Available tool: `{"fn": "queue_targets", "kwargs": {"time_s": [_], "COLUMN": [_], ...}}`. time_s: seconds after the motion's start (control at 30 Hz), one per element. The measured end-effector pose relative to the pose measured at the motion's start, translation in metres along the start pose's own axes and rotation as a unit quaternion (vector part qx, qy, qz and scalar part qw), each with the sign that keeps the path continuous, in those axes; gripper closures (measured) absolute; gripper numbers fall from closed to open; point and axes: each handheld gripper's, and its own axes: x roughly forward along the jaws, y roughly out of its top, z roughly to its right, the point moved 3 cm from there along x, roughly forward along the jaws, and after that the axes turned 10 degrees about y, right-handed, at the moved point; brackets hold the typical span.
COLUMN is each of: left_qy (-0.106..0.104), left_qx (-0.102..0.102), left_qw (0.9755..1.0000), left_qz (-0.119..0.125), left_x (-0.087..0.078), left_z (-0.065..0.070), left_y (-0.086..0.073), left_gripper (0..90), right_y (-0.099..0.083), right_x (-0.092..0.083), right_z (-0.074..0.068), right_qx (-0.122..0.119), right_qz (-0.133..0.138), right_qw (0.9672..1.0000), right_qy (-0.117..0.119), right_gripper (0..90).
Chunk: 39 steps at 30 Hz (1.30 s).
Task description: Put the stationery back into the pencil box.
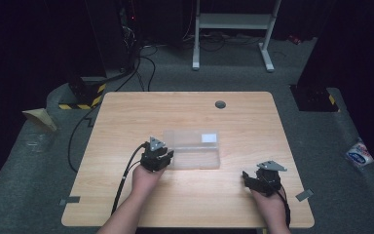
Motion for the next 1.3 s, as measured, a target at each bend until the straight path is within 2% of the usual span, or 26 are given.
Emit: {"fn": "queue_targets", "kwargs": {"time_s": [0.37, 0.6, 0.8, 1.07, 1.3], "left_qy": [0.011, 0.014, 0.016, 0.027, 0.043], "left_qx": [0.003, 0.003, -0.010, -0.016, -0.019], "left_qw": [0.9999, 0.9999, 0.9998, 0.9995, 0.9986], "left_qz": [0.002, -0.006, -0.005, -0.005, -0.023], "left_x": [-0.003, 0.000, -0.003, -0.016, -0.026], "left_z": [-0.006, -0.009, -0.019, -0.051, -0.080], "left_y": [0.000, -0.006, -0.011, -0.026, -0.045], "left_gripper": [81.7, 83.1, 80.2, 70.0, 56.6], "right_y": [0.000, 0.000, 0.000, 0.000, 0.000], "right_x": [0.000, 0.000, 0.000, 0.000, 0.000], "right_z": [0.000, 0.000, 0.000, 0.000, 0.000], "right_qx": [0.000, 0.000, 0.000, 0.000, 0.001], "right_qz": [0.000, 0.000, 0.000, 0.000, -0.001], "right_qw": [1.0000, 1.0000, 1.0000, 1.0000, 1.0000], "right_qy": [0.000, 0.000, 0.000, 0.000, -0.001], "right_gripper": [25.4, 25.4, 25.4, 25.4, 25.4]}}
